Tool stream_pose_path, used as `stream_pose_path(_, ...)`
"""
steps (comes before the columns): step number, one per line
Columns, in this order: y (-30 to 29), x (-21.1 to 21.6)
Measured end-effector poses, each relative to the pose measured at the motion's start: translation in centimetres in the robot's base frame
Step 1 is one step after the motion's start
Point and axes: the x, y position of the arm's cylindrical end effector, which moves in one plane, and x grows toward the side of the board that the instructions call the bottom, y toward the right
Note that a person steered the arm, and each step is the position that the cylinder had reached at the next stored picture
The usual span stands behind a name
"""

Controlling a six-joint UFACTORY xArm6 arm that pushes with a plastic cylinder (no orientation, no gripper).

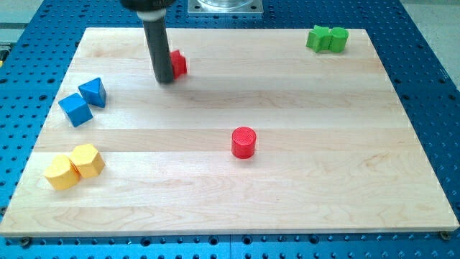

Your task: Keep red star at top left corner of the board

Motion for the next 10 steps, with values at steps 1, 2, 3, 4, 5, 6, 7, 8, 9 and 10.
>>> stream_pose_path(1, 0.7, -2.3)
stream_pose_path(2, 5.7, 3.9)
stream_pose_path(3, 6.8, -0.1)
stream_pose_path(4, 4.1, -2.9)
stream_pose_path(5, 4.6, -4.5)
stream_pose_path(6, 5.3, -6.0)
stream_pose_path(7, 3.0, -6.4)
stream_pose_path(8, -0.5, -9.6)
stream_pose_path(9, -6.4, -9.6)
stream_pose_path(10, -3.7, -8.2)
